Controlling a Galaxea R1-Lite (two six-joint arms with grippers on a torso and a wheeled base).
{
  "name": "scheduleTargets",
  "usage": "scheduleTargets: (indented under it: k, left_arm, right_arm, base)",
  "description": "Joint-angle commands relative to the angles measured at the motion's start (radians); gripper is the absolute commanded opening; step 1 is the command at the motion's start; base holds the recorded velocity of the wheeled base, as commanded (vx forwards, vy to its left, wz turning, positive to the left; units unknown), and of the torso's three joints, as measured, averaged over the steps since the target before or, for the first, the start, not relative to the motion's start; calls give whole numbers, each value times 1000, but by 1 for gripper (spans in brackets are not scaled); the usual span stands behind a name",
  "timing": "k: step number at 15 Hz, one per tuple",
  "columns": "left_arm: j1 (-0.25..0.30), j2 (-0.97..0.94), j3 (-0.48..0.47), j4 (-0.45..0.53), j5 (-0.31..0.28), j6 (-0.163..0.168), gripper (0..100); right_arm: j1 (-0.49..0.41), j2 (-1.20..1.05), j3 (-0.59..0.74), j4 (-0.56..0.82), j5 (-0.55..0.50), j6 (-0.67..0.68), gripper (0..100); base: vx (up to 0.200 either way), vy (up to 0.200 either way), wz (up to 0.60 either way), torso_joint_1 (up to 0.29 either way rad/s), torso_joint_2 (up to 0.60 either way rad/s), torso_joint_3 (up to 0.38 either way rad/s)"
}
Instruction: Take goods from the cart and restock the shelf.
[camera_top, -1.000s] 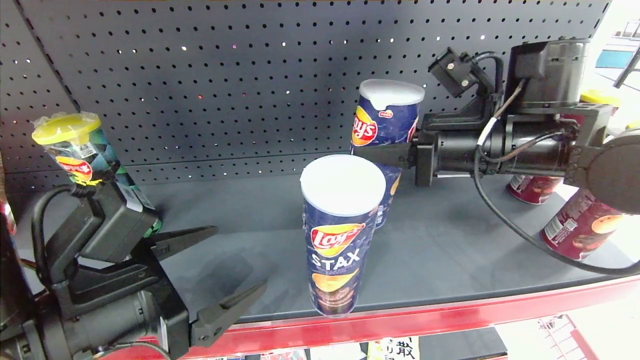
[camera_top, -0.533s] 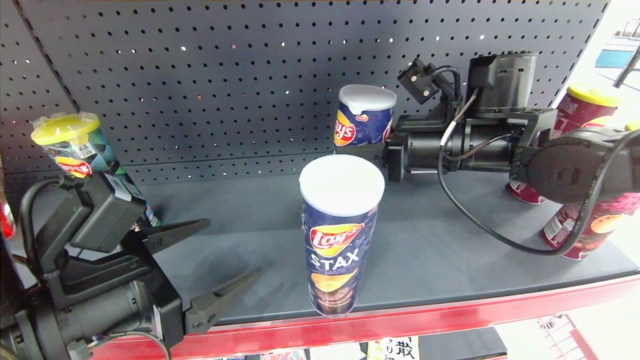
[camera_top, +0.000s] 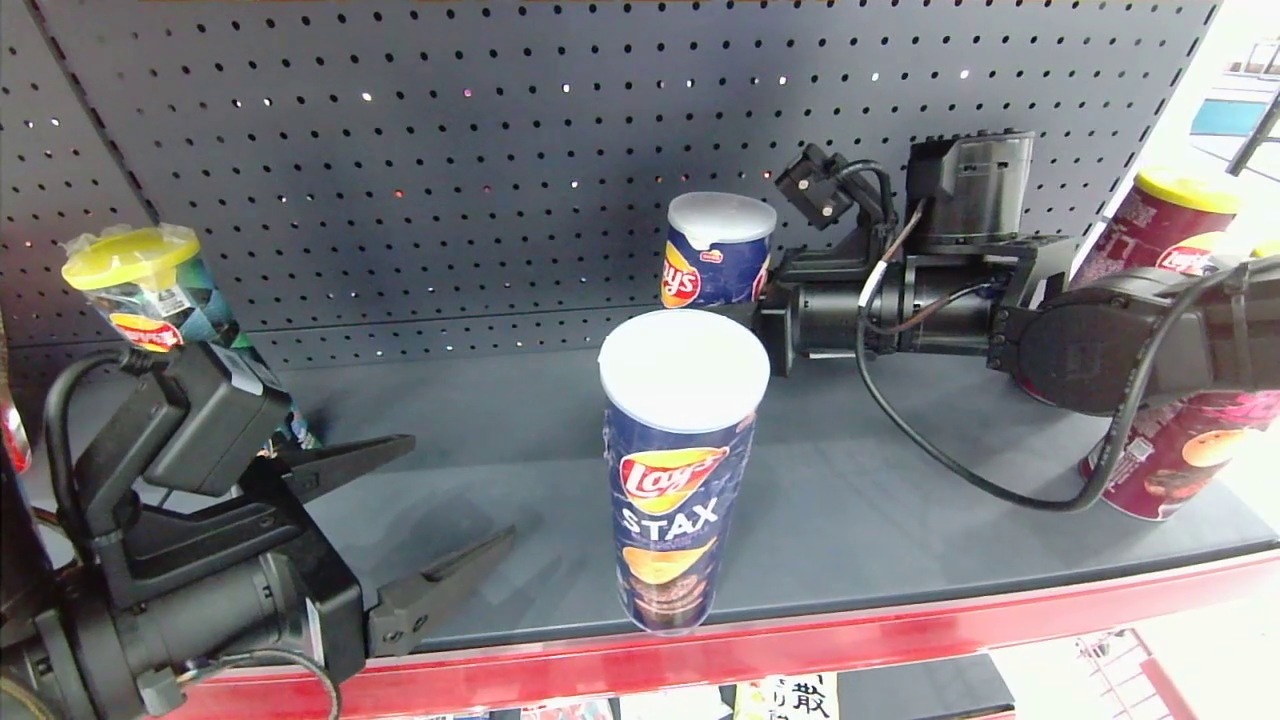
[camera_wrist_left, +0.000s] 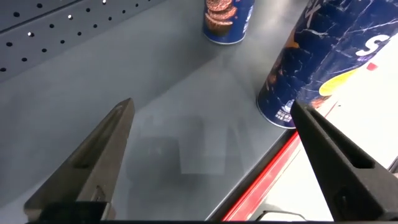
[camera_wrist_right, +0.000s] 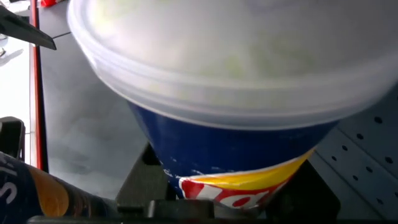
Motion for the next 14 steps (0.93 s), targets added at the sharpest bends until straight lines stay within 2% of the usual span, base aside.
scheduleTargets:
  k: [1,3,4,8,12,14]
  left_arm:
    - [-1,6,1,-1,0,0,100]
    - [-1,7,7,-1,0,0,100]
    - [-1,10,9,-1,-1,0,100]
    - [-1,20,9,-1,0,0,100]
    - [-1,63,-2,-4,0,3,100]
    - [-1,113,-25,-5,3,4,100]
  right_arm:
    - [0,-5,3,1,-4,0,0]
    - [2,-11,12,2,-4,1,0]
    - [2,-11,14,2,-4,1,100]
    - [6,-61,63,2,-19,6,100]
    - [11,-198,235,1,-71,37,100]
    - [3,-285,354,-1,-169,64,100]
  base:
    - [0,0,0,0,0,0]
    - [0,0,0,0,0,0]
    - [0,0,0,0,0,0]
    - [0,0,0,0,0,0]
    - [0,0,0,0,0,0]
    - [0,0,0,0,0,0]
